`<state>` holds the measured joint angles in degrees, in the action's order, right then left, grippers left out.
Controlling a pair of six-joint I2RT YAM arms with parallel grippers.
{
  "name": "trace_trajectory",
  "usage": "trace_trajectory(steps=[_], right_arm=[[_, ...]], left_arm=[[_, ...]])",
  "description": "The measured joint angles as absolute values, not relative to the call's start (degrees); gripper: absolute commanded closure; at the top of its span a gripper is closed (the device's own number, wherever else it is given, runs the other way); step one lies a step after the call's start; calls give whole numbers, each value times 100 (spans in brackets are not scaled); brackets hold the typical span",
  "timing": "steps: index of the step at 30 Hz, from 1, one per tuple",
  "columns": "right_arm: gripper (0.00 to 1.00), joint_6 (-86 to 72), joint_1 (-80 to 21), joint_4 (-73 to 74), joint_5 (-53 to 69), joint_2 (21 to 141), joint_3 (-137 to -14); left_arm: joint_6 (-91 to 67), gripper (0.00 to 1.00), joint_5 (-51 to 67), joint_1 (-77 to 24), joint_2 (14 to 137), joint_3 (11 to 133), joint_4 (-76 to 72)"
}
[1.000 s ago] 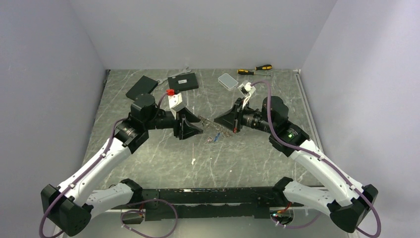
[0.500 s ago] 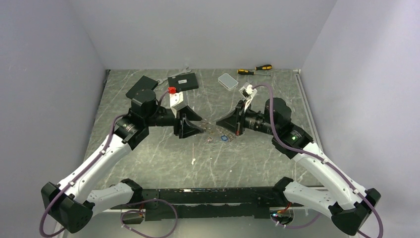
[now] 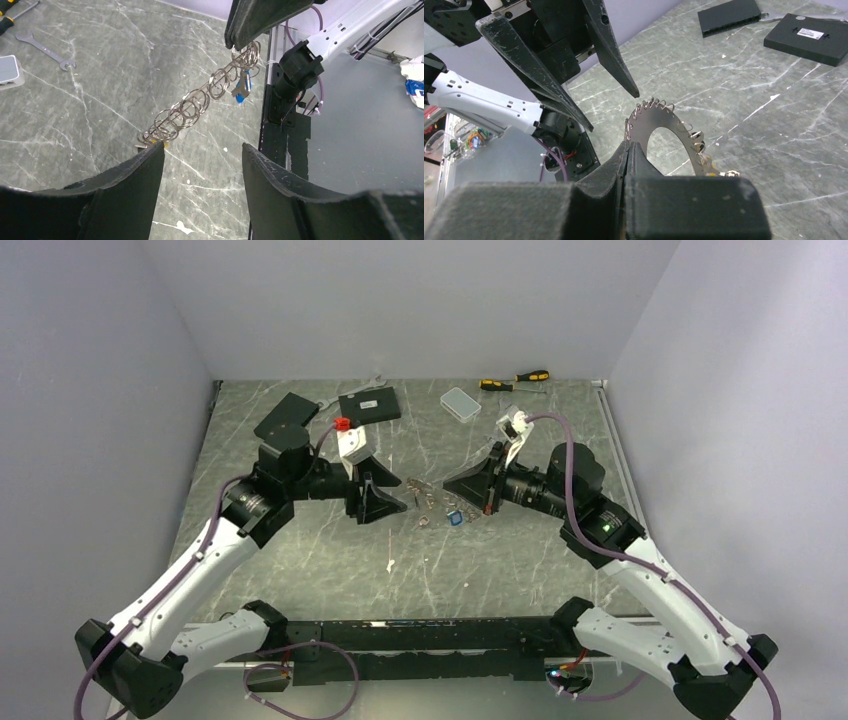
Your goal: Put the keys on the keyring
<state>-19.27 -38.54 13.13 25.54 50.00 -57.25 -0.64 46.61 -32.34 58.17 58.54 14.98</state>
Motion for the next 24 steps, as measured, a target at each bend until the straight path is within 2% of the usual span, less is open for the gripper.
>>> trace_trajectory(steps=[8, 13, 24], right_arm=[[100, -1946, -3854, 1328, 2449, 4847, -5725], [100, -1979, -3854, 1328, 2418, 4757, -5725], [100, -2016, -3854, 1363, 2408, 4748, -5725]], left_arm=[[-23, 41, 4685, -3234, 5747, 5979, 1632], [-128, 47, 4657, -3234, 5747, 6012, 1662], [-1341, 46, 4851, -3234, 6217, 6342, 910]])
